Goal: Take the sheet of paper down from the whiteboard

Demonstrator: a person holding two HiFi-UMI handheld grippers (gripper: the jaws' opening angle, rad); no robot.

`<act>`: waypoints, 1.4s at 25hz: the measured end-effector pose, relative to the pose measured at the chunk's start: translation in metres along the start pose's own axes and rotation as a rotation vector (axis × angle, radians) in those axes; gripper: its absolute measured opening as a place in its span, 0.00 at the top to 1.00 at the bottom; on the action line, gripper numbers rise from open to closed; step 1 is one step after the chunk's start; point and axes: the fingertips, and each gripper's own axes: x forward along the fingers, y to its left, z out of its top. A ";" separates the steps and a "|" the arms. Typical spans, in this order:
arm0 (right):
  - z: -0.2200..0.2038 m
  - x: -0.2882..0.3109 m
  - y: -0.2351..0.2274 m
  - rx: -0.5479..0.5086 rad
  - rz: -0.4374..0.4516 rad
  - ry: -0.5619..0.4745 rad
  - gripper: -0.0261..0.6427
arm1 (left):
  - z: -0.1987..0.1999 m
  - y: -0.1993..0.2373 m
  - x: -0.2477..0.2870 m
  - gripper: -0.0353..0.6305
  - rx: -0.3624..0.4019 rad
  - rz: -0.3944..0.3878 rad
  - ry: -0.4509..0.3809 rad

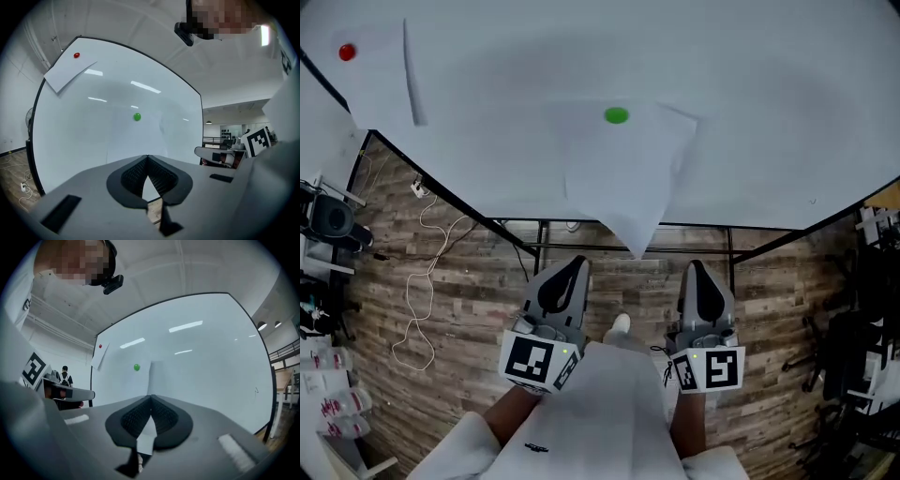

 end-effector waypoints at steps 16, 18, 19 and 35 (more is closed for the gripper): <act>0.008 0.042 -0.008 0.026 0.143 -0.010 0.96 | 0.019 0.003 0.037 0.94 -0.007 0.085 -0.064; 0.011 0.044 -0.009 0.017 0.143 -0.015 0.96 | 0.023 0.004 0.040 0.94 -0.002 0.085 -0.071; 0.012 0.046 -0.010 0.012 0.143 -0.017 0.96 | 0.024 0.004 0.042 0.94 0.000 0.085 -0.072; 0.051 0.091 -0.016 -0.057 0.187 -0.065 0.91 | 0.065 0.007 0.079 0.94 0.022 0.060 -0.125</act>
